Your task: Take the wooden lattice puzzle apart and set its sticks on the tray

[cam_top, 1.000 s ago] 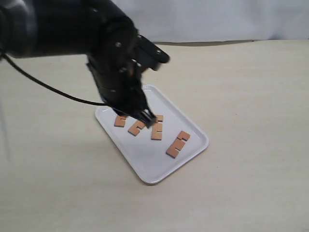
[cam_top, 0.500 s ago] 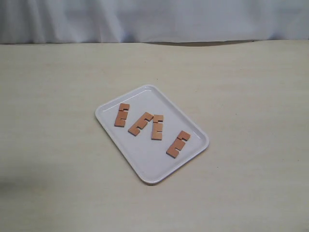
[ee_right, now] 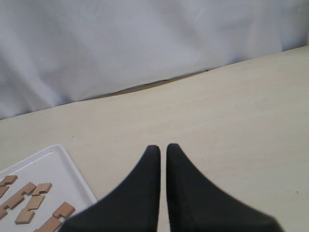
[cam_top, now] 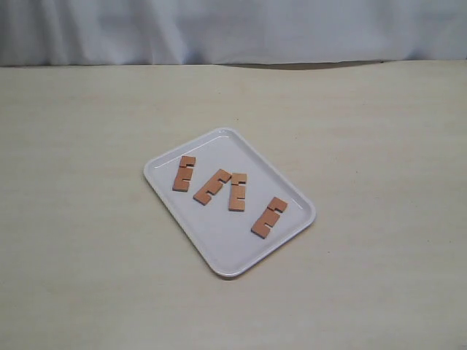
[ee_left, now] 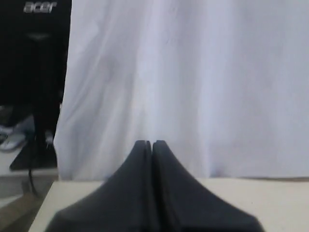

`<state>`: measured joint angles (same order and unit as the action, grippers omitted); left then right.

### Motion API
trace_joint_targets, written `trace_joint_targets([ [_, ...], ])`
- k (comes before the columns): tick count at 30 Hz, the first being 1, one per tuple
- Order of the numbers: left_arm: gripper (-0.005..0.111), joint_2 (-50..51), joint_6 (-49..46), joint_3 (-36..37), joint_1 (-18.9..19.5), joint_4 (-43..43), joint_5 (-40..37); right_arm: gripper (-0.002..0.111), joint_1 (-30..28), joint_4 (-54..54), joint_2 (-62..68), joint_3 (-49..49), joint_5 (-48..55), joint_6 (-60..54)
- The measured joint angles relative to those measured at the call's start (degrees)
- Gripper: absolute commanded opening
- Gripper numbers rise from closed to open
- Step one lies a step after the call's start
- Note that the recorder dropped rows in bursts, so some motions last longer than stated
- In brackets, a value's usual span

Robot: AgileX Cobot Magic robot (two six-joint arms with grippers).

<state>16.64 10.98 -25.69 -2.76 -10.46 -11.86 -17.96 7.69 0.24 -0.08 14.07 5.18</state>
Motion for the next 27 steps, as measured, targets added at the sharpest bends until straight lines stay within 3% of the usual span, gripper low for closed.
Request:
trace_joint_targets([
  [8, 0.0, -14.82, 0.03, 2.27, -2.79, -0.18, 4.54, 0.004, 0.0, 0.0, 0.0, 0.0, 0.0, 0.0],
  [18, 0.0, -16.47, 0.59, 2.73, -4.5, 10.46, 1.03, 0.004, 0.0, 0.0, 0.0, 0.0, 0.0, 0.0],
  [22, 0.0, -16.64, 0.69, 7.51, -4.5, 11.87, 1.74, 0.004, 0.0, 0.0, 0.0, 0.0, -0.1, 0.0],
  [27, 0.0, -16.56, 0.69, 17.64, -4.5, 12.1, 8.84, 0.004, 0.0, 0.0, 0.0, 0.0, -0.1, 0.0],
])
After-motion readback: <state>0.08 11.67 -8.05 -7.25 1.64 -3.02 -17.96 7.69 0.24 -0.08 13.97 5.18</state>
